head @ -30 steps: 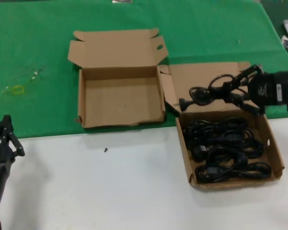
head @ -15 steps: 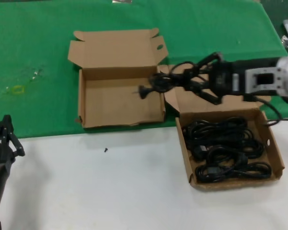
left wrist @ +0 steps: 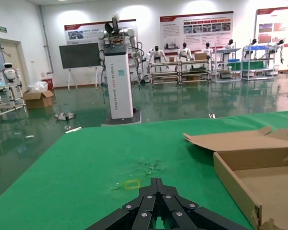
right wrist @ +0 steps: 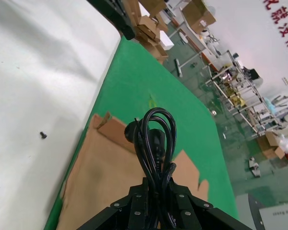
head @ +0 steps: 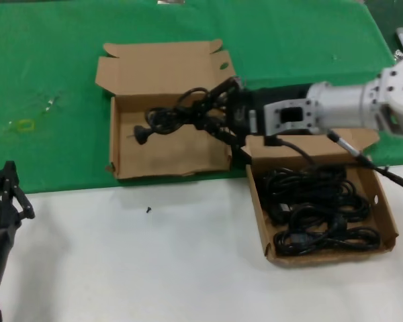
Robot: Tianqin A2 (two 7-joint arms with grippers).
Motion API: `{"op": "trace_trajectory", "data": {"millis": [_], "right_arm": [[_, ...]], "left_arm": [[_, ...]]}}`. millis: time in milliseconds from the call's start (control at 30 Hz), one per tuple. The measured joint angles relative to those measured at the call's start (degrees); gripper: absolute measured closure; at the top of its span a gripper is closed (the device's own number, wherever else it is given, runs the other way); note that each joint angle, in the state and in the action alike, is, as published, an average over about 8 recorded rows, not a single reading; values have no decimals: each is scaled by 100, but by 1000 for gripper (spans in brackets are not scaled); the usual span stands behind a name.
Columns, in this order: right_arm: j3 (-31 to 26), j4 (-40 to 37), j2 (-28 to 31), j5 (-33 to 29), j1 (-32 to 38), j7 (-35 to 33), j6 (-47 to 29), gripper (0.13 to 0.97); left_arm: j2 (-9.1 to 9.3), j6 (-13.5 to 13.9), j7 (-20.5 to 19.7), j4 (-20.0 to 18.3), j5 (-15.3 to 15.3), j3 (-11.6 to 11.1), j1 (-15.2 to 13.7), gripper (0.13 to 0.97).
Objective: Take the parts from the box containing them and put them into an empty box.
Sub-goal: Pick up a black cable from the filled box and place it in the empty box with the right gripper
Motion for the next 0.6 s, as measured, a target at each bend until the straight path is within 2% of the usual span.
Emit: {"op": "trace_trajectory", "data": {"millis": [233,600], "right_arm": [[-90,-995,-635,-43,384,-638,211,881],[202,-3381,-1515,167,1158,-2297,500,881]], "left_arm": [[0,0,0,0,0,0,0,954],[0,0,0,0,0,0,0,954]]}}
